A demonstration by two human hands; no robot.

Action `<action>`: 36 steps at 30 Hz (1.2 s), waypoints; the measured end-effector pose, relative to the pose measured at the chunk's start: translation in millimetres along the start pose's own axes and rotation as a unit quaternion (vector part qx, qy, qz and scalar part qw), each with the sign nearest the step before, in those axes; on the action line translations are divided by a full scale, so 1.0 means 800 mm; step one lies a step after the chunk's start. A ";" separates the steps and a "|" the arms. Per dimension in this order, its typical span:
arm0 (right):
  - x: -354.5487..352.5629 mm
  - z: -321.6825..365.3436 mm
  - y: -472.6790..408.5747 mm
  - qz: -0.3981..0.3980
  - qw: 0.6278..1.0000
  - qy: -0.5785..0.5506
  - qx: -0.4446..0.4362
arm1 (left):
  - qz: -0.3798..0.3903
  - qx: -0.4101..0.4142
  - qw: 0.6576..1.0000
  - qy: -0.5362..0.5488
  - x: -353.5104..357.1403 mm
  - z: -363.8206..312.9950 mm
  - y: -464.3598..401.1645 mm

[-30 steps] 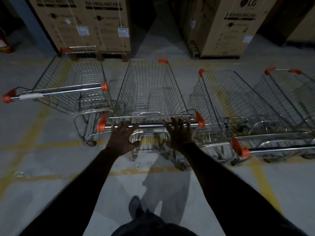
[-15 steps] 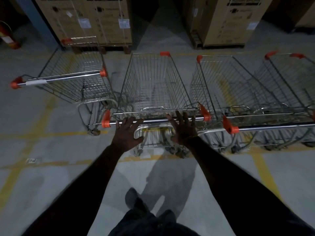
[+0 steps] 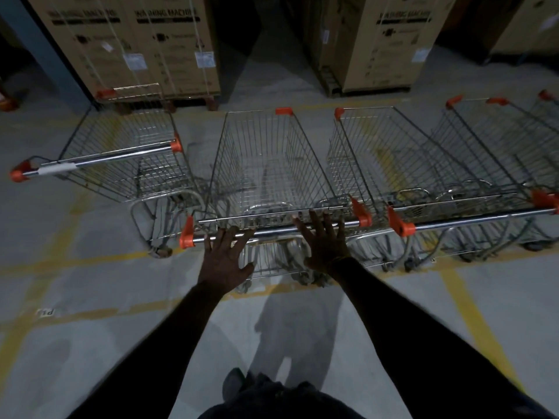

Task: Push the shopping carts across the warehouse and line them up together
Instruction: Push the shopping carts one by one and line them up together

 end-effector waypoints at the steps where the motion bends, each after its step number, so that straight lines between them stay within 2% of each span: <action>1: -0.001 0.003 0.002 0.004 1.000 -0.007 -0.001 | 0.005 -0.002 1.000 0.001 0.000 0.003 0.001; 12: 0.002 0.021 0.015 -0.005 1.000 -0.030 0.004 | 0.006 -0.011 1.000 0.007 -0.003 0.016 0.019; 36: 0.020 -0.022 0.025 0.006 1.000 -0.027 -0.008 | 0.041 -0.024 0.999 -0.014 -0.001 -0.033 0.027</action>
Point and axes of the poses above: each hand's wrist, its own y-axis away from the middle knuckle, its own x-axis out of the palm, z = x × y, the point moved 7 cm from there along -y, towards the middle knuckle, and after that the axes turned 6 degrees about y, right-handed, at the moved point
